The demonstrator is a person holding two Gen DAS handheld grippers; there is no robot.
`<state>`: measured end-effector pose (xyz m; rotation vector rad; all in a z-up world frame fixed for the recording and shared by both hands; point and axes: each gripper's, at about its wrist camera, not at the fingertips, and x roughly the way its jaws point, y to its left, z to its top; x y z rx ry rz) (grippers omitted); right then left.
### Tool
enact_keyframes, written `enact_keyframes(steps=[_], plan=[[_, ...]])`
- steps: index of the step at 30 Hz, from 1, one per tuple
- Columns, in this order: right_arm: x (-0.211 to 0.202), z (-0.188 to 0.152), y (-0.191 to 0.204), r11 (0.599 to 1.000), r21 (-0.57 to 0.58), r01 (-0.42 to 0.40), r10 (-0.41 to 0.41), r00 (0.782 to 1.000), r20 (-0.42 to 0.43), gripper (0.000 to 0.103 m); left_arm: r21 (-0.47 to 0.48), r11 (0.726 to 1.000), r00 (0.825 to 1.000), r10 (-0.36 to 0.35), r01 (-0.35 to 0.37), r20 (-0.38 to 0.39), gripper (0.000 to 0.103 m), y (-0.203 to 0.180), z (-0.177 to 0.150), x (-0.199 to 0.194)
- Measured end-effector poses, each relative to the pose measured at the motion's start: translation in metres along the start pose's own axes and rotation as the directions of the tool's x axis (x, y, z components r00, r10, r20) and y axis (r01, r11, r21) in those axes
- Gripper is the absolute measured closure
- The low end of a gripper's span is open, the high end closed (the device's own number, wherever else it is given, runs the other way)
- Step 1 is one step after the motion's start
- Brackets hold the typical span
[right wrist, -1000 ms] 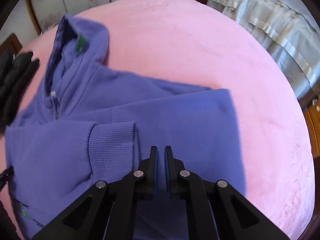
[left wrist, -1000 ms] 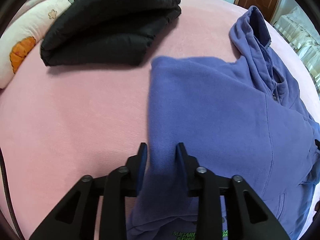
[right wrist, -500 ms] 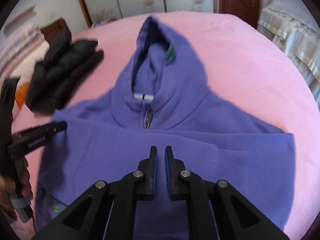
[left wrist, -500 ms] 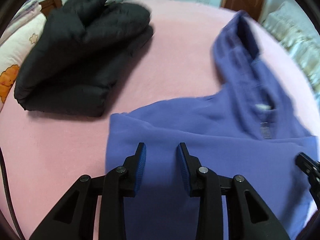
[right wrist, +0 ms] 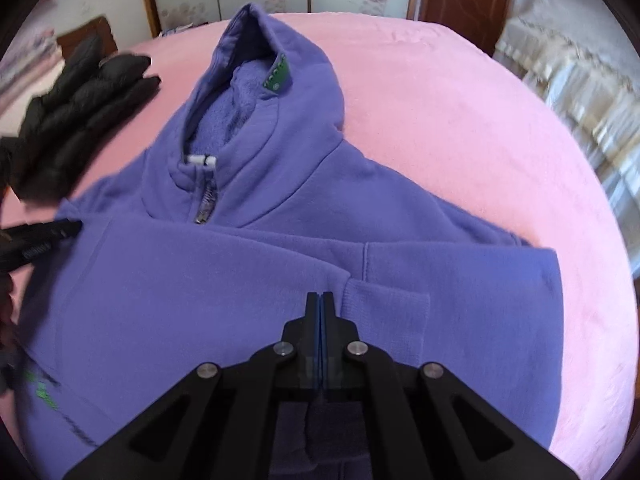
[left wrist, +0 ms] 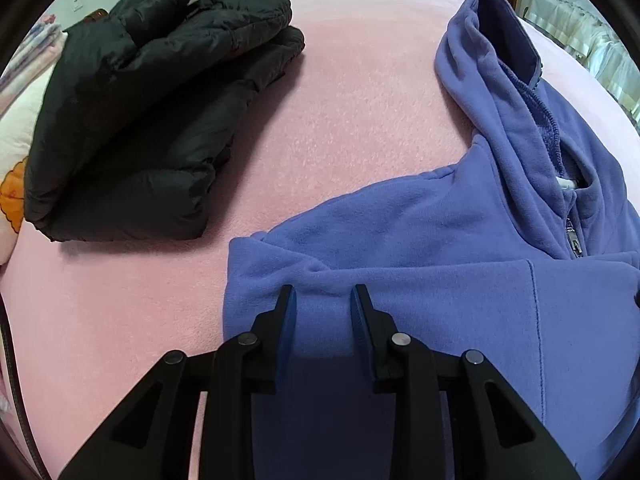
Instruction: Fold large clothes
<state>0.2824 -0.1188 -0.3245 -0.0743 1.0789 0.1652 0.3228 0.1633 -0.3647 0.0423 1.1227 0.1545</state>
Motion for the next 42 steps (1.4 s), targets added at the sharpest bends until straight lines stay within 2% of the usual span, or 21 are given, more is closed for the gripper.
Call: enact_keyframes(steps=[3, 4, 5, 7, 8, 17, 23, 33, 35, 42], plan=[[-0.015, -0.007, -0.005, 1.0, -0.004, -0.015, 0.015, 1.0, -0.004, 0.103, 0.018, 1.0, 1.0, 0.022, -0.021, -0.011, 0.069, -0.007, 0.0, -0.007], [-0.019, -0.007, -0.006, 1.0, -0.001, -0.013, 0.013, 1.0, -0.006, 0.101, 0.019, 1.0, 1.0, 0.024, -0.024, -0.017, 0.06, -0.009, 0.001, -0.011], [-0.023, -0.008, -0.008, 1.0, 0.008, -0.016, 0.016, 1.0, -0.008, 0.101, 0.019, 0.999, 0.999, 0.028, -0.027, -0.02, 0.046, -0.01, 0.001, -0.015], [-0.031, -0.009, -0.013, 0.999, 0.032, -0.034, 0.034, 0.999, -0.01, 0.101, 0.011, 1.0, 1.0, 0.019, -0.019, -0.017, 0.03, -0.012, 0.002, -0.026], [-0.036, -0.01, -0.015, 0.998, 0.044, -0.042, 0.042, 0.999, -0.01, 0.101, 0.006, 1.0, 1.0, 0.012, -0.012, -0.008, 0.028, -0.013, 0.002, -0.032], [-0.094, -0.019, -0.026, 0.994, 0.057, -0.095, 0.093, 0.995, 0.027, 0.101, 0.007, 0.999, 0.999, -0.037, 0.037, 0.026, 0.028, -0.037, -0.011, -0.103], [-0.143, -0.016, -0.041, 0.989, 0.058, -0.136, 0.133, 0.99, 0.053, 0.101, -0.04, 0.994, 0.994, -0.099, 0.101, 0.054, 0.028, -0.042, -0.027, -0.173], [-0.232, -0.009, -0.063, 0.984, -0.005, -0.176, 0.176, 0.979, 0.104, 0.101, -0.103, 0.99, 0.985, -0.084, 0.101, 0.15, 0.027, -0.036, -0.044, -0.287], [-0.246, -0.007, -0.066, 0.984, -0.013, -0.18, 0.18, 0.976, 0.119, 0.101, -0.125, 0.987, 0.982, -0.076, 0.098, 0.17, 0.022, -0.034, -0.048, -0.306], [-0.288, 0.003, -0.078, 0.977, -0.028, -0.209, 0.211, 0.961, 0.177, 0.101, -0.175, 0.98, 0.979, -0.064, 0.099, 0.193, 0.021, -0.027, -0.057, -0.357]])
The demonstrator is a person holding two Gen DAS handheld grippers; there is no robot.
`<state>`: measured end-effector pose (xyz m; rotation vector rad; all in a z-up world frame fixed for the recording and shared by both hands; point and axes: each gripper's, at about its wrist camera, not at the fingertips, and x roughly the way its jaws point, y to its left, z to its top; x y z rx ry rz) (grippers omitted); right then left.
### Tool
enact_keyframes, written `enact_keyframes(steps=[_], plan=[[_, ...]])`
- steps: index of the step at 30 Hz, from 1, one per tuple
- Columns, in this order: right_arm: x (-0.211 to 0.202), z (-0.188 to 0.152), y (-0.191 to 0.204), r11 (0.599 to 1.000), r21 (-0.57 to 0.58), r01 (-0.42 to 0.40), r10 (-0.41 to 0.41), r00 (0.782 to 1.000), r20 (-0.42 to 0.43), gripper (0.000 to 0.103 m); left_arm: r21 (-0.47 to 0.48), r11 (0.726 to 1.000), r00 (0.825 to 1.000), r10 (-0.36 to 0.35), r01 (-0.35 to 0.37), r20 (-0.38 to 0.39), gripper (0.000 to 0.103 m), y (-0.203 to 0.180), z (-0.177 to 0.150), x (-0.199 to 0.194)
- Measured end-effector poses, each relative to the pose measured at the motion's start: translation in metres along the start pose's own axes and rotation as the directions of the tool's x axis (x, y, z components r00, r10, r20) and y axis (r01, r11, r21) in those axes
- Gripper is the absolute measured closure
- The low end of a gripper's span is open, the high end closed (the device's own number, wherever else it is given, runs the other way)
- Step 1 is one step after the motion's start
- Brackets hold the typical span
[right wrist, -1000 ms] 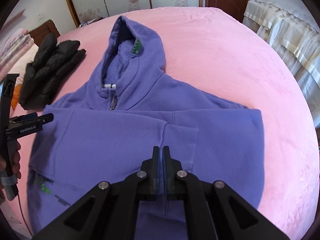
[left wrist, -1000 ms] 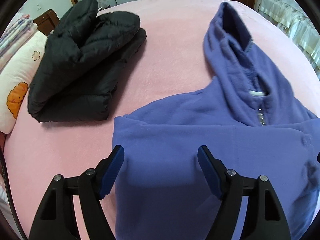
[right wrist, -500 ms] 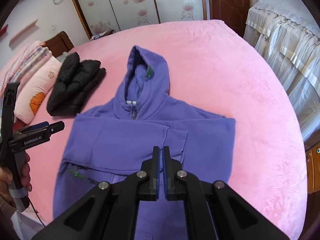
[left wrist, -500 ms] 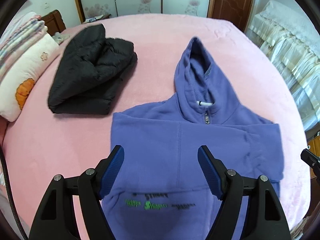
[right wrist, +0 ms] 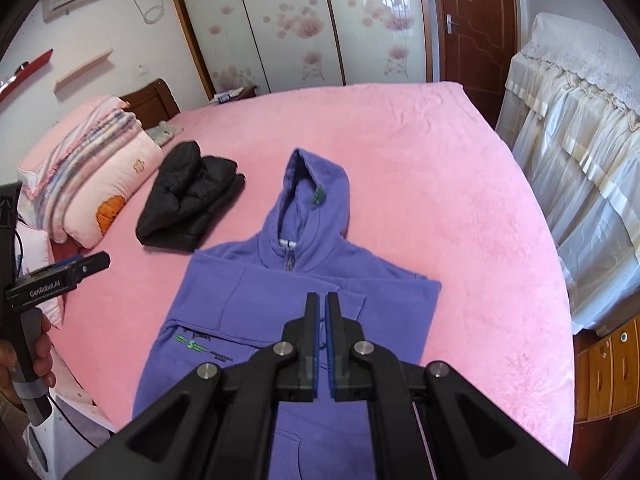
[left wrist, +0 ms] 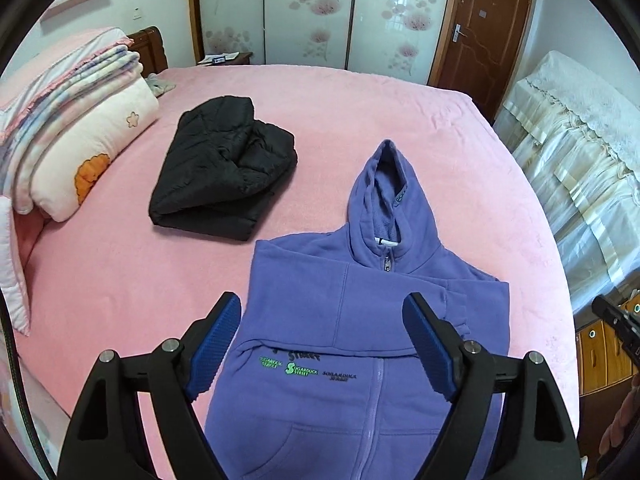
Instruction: Fold large clothes
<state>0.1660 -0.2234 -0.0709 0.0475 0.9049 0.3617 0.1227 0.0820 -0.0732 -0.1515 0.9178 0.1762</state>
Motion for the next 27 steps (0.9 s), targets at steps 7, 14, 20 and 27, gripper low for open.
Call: enact_keyframes(steps=[7, 14, 20, 27], plan=[[-0.011, 0.025, -0.002, 0.999, -0.01, -0.03, 0.03, 0.999, 0.022, 0.101, 0.043, 0.998, 0.998, 0.041, -0.043, 0.041, 0.021, -0.007, 0.018, -0.043], [-0.006, 0.062, 0.002, 0.999, -0.001, -0.047, 0.047, 0.999, 0.025, 0.098, 0.078, 0.995, 0.995, 0.054, -0.061, 0.085, 0.014, -0.004, 0.049, -0.064], [0.013, 0.099, 0.006, 1.0, 0.016, -0.013, 0.012, 0.999, 0.05, 0.087, 0.124, 0.992, 0.995, 0.003, -0.015, 0.096, 0.013, -0.005, 0.088, -0.032], [0.065, 0.137, 0.015, 0.999, 0.029, 0.017, -0.018, 0.999, 0.031, 0.087, 0.165, 0.986, 0.997, -0.03, 0.017, 0.076, 0.013, -0.011, 0.134, 0.043]])
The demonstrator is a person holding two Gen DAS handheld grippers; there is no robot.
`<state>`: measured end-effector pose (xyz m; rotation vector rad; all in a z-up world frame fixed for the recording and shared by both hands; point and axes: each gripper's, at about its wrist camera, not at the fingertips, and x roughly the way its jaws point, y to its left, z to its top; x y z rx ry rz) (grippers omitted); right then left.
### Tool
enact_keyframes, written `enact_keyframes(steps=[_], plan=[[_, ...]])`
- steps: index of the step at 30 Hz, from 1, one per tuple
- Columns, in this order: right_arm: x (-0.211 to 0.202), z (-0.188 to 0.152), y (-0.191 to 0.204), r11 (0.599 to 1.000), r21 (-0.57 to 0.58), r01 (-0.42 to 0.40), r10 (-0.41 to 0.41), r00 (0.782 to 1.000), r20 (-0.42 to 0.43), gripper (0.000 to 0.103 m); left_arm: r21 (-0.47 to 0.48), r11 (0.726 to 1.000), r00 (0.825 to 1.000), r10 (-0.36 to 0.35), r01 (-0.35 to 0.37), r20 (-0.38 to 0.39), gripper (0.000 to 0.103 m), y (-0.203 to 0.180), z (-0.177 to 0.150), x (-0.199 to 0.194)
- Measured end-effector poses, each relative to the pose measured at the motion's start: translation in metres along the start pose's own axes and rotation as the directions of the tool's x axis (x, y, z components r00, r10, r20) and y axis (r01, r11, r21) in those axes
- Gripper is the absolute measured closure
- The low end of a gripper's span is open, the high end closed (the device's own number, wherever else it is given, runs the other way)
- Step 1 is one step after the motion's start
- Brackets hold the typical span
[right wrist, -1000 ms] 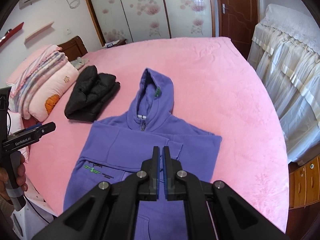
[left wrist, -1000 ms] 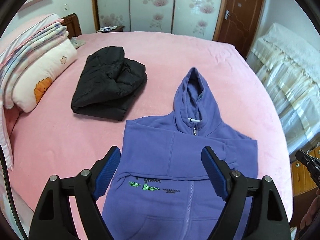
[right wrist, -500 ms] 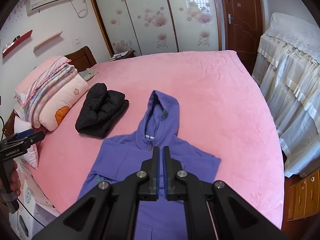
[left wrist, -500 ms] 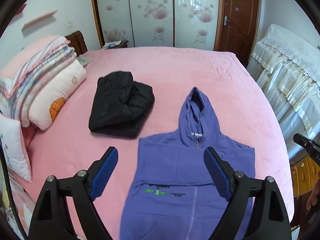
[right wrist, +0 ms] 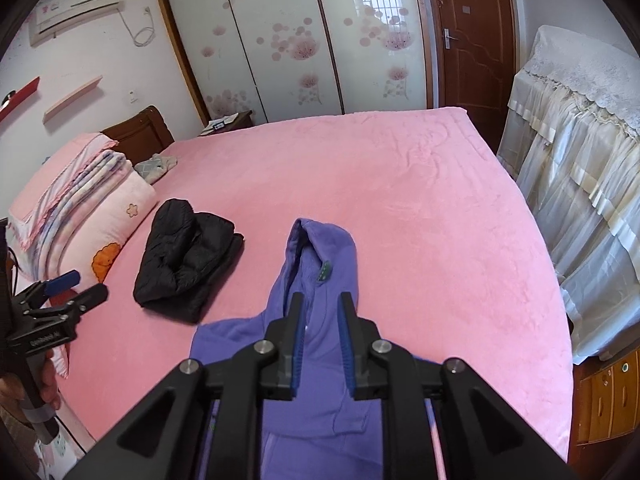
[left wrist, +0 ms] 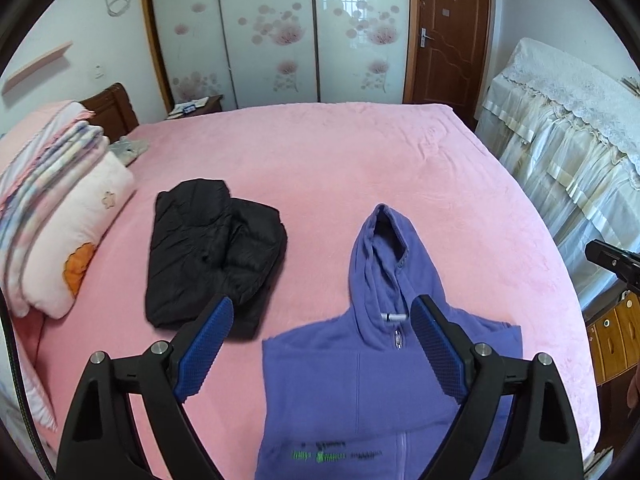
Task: Fold large clothes
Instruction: 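Grasp the tip of the purple hood with the right tool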
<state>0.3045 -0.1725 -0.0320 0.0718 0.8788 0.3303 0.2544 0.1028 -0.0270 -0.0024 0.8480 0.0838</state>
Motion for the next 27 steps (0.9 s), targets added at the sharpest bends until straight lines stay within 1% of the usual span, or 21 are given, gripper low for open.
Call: enact_keyframes(steps=[3, 7, 11, 14, 19, 24, 27], plan=[[0.031, 0.009, 0.006, 1.0, -0.003, 0.007, -0.007, 1.0, -0.018, 0.087, -0.003, 1.0, 1.0, -0.009, 0.009, -0.02, 0.013, 0.004, 0.014, 0.041], [0.085, 0.017, 0.013, 1.0, 0.001, 0.013, -0.013, 0.998, -0.058, 0.087, -0.032, 0.999, 0.998, -0.03, 0.028, -0.061, 0.013, 0.013, 0.022, 0.097], [0.142, 0.016, 0.015, 1.0, 0.015, 0.01, -0.008, 0.995, -0.099, 0.087, -0.061, 0.997, 0.993, -0.045, 0.038, -0.106, 0.013, 0.018, 0.018, 0.154], [0.181, 0.015, 0.016, 1.0, 0.019, 0.007, -0.005, 0.993, -0.119, 0.087, -0.075, 0.996, 0.991, -0.049, 0.04, -0.124, 0.013, 0.019, 0.013, 0.195], [0.252, 0.013, 0.021, 1.0, -0.014, 0.011, -0.013, 0.99, -0.139, 0.087, -0.104, 0.993, 0.982, -0.07, 0.052, -0.176, 0.013, 0.016, 0.004, 0.265], [0.317, 0.015, 0.026, 0.998, -0.041, 0.048, -0.055, 0.984, -0.168, 0.087, -0.121, 0.991, 0.973, -0.088, 0.063, -0.212, 0.013, 0.013, -0.011, 0.31], [0.343, 0.015, 0.026, 0.996, -0.046, 0.077, -0.084, 0.98, -0.179, 0.087, -0.135, 0.989, 0.968, -0.092, 0.061, -0.233, 0.013, 0.013, -0.017, 0.327]])
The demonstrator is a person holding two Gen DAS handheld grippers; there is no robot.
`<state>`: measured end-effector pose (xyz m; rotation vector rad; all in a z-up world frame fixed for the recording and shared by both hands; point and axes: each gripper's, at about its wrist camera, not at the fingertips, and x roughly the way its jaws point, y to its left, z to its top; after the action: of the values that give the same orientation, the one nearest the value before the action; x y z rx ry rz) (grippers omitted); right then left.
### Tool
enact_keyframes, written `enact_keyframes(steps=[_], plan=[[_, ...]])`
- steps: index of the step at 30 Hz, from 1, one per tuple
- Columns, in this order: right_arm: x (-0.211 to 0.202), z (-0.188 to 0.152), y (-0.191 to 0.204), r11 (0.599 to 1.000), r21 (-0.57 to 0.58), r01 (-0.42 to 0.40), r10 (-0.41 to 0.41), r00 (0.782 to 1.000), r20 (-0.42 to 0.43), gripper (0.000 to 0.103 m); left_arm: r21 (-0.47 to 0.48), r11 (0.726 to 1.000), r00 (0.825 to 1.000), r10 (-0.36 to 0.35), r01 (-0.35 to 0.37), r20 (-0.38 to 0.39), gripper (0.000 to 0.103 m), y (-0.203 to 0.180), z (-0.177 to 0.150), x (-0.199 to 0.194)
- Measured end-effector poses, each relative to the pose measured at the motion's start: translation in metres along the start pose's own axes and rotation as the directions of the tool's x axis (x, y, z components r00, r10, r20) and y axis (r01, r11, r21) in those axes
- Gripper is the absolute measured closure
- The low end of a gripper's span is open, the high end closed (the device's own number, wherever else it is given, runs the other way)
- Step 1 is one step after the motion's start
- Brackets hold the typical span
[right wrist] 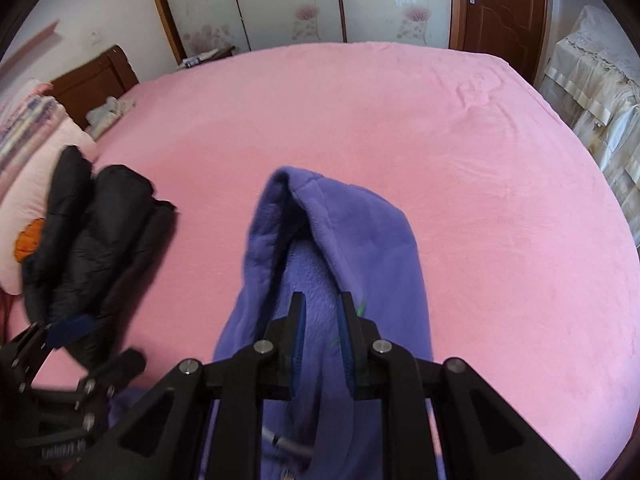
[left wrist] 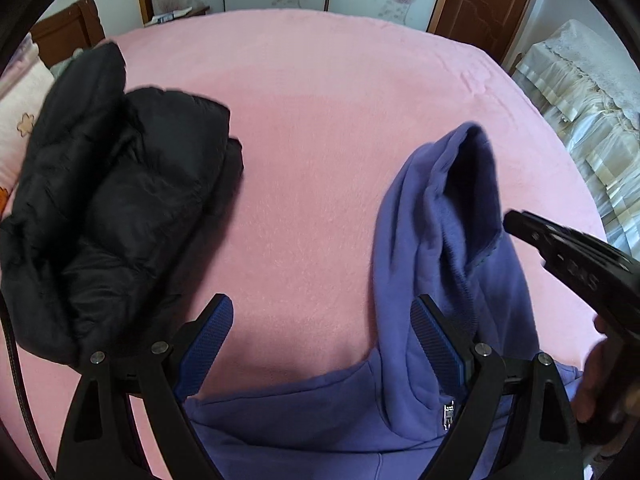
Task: Fold large clothes
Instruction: 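Grasp the tip of the purple hood with the right tool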
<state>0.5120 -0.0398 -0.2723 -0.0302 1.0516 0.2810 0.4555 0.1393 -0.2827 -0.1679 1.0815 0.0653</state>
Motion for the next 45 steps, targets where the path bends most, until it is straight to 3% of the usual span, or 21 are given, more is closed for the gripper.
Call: enact_keyframes(steps=[8, 12, 17, 20, 24, 27, 30, 32, 37, 45], plan=[[0.033, 0.017, 0.005, 0.995, -0.036, 0.091, -0.091, 0.996, 0.0, 0.088, -0.065, 0.997, 0.999, -0.032, 0.031, -0.01, 0.013, 0.006, -0.005, 0.016], [0.026, 0.02, 0.002, 0.995, -0.038, 0.087, -0.086, 0.996, 0.03, 0.095, -0.072, 0.997, 0.999, -0.036, 0.034, -0.016, 0.013, 0.005, -0.01, 0.017], [-0.023, 0.011, -0.001, 0.997, -0.071, -0.012, 0.02, 0.992, 0.121, 0.096, -0.084, 0.996, 0.999, -0.036, 0.034, -0.019, 0.013, 0.009, -0.02, 0.006], [-0.067, -0.007, 0.003, 0.984, -0.158, -0.088, 0.113, 0.981, 0.159, 0.103, -0.138, 0.99, 0.997, -0.048, 0.04, -0.052, 0.013, 0.019, -0.033, -0.008], [-0.121, -0.05, 0.015, 0.948, -0.287, -0.14, 0.192, 0.968, 0.161, 0.103, -0.186, 0.982, 0.996, -0.046, 0.033, -0.07, 0.013, 0.034, -0.057, -0.022], [-0.137, -0.075, 0.018, 0.933, -0.315, -0.174, 0.22, 0.968, 0.118, 0.103, -0.206, 0.978, 0.995, -0.046, 0.027, -0.09, 0.013, 0.04, -0.074, -0.031], [-0.131, -0.077, 0.012, 0.948, -0.263, -0.177, 0.207, 0.974, 0.089, 0.103, -0.203, 0.979, 0.994, -0.049, 0.027, -0.103, 0.013, 0.039, -0.087, -0.04], [-0.119, -0.066, 0.01, 0.965, -0.228, -0.13, 0.155, 0.983, 0.099, 0.1, -0.195, 0.98, 0.994, -0.049, 0.029, -0.099, 0.013, 0.035, -0.093, -0.046], [-0.084, -0.039, 0.001, 0.986, -0.132, -0.106, 0.121, 0.986, 0.114, 0.072, -0.143, 0.989, 0.997, -0.05, 0.042, -0.058, 0.013, 0.021, -0.085, -0.054], [-0.025, -0.002, 0.0, 0.996, -0.092, -0.014, 0.023, 0.995, 0.096, 0.071, -0.088, 0.996, 0.999, -0.019, 0.022, 0.029, 0.013, 0.017, -0.033, -0.047]])
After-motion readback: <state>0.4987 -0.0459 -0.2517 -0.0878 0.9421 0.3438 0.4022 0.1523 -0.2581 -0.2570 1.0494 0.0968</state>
